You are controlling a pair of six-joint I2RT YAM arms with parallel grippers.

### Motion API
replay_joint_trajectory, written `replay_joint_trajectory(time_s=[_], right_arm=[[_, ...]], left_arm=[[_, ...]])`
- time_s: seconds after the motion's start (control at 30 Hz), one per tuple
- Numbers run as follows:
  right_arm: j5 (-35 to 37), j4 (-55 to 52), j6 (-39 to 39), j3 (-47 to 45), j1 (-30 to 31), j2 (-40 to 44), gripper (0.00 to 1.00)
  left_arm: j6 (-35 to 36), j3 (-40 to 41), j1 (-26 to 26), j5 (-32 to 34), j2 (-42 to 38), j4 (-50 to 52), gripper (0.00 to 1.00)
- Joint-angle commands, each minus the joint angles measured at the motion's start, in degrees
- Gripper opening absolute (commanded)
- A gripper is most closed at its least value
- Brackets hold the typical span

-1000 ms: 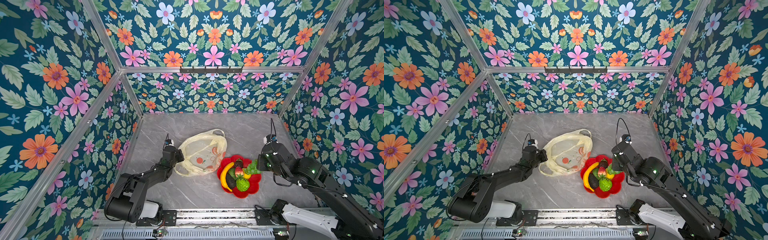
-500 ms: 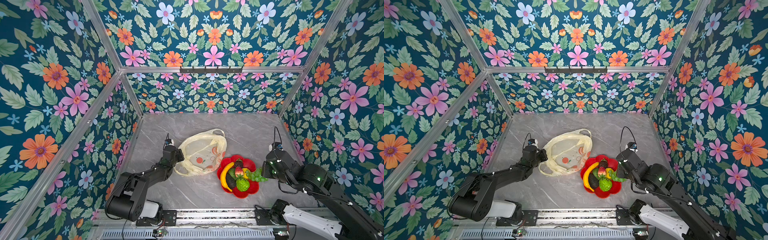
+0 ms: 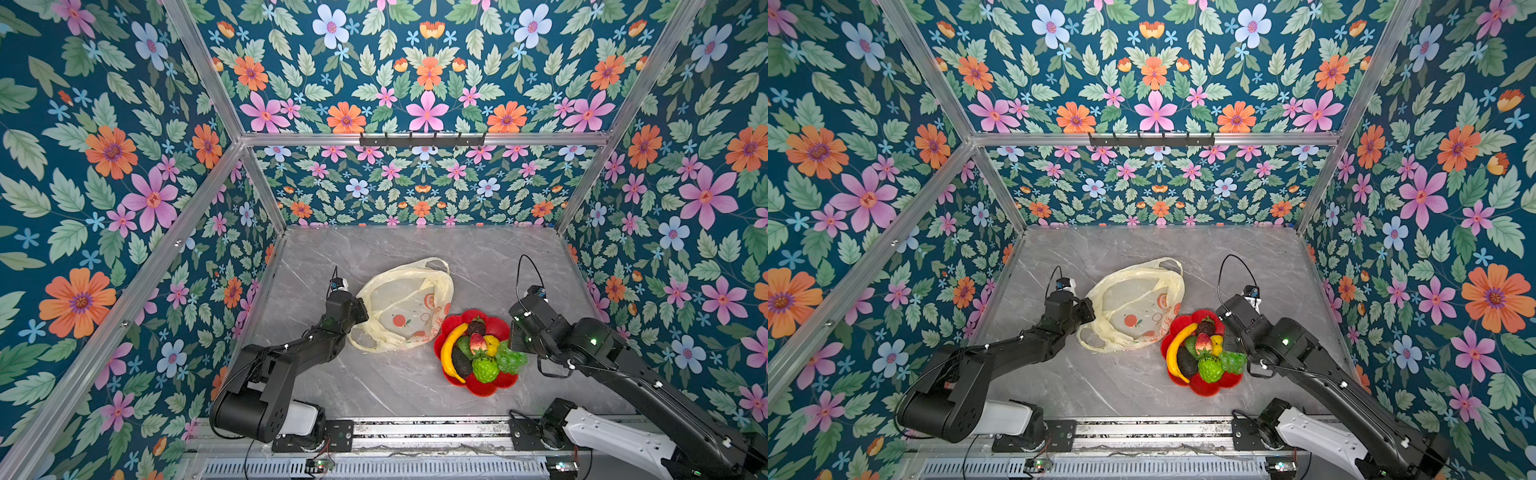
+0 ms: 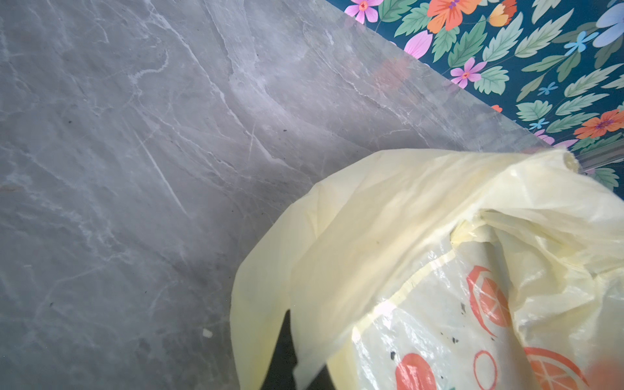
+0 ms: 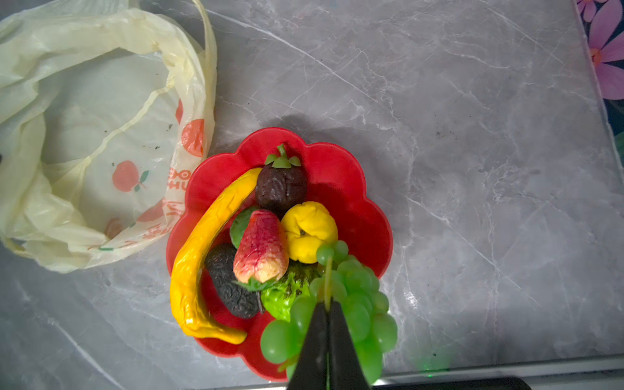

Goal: Take fruits out of the plastic bag
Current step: Place the fruit on the plate.

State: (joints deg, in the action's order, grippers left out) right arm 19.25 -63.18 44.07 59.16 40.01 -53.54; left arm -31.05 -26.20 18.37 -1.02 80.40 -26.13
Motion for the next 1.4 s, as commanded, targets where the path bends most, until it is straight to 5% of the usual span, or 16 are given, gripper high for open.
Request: replay_joint_trajectory(time_s=[0.0, 0.6, 1.37], right_arm=[[-1.8, 4.6, -2.7, -1.3, -2.9, -0.2, 0.00], [-6.5, 14.5, -10.9, -1.9, -13.8, -6.8, 0.00], [-14.6, 22.4, -11.7, -1.8, -14.3, -16.7, 0.00]], left_arm=[[0.7, -0.3, 0.0, 0.6, -0.1, -0.9, 0.00], [1.0, -0.6, 0.0, 0.8, -0.2, -0.7, 0.00], [1.1, -0.8, 0.1, 1.0, 0.1, -0.6, 0.00]])
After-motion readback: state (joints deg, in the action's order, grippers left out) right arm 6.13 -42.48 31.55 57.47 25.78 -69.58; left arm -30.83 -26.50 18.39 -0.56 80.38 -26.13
